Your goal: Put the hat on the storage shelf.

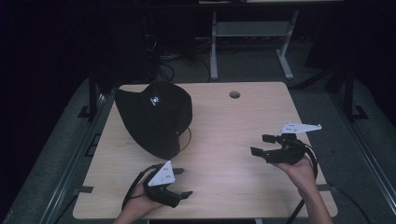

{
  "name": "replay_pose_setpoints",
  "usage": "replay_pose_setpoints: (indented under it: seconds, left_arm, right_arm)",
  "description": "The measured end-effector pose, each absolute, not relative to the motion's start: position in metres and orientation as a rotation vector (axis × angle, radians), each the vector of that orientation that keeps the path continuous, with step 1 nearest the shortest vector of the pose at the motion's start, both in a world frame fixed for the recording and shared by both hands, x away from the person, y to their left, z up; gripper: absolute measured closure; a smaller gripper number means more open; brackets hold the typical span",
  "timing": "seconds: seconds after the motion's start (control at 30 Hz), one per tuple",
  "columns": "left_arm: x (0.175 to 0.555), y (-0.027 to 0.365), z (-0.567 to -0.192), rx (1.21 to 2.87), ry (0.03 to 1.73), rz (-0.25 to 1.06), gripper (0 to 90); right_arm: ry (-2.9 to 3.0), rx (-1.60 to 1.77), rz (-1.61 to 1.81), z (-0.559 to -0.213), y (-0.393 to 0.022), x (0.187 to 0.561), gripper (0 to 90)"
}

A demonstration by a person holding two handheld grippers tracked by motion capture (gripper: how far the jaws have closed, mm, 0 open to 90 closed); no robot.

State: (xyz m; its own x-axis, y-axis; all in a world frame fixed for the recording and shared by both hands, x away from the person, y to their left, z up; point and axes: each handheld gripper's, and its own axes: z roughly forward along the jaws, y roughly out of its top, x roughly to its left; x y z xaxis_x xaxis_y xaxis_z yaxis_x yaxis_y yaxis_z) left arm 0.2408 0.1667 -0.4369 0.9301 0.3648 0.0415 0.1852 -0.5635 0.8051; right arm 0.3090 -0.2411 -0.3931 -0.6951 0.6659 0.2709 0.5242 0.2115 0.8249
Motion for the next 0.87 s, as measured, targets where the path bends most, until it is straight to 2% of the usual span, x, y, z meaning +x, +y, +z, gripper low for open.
replay_pose_setpoints:
  seconds: [0.87]
  left_arm:
    - [0.236,0.161,-0.438,2.218,0.352,0.254,21.8]
  right_arm:
    - [2.281,1.210,1.512,-0.424,-0.256,0.267,17.5]
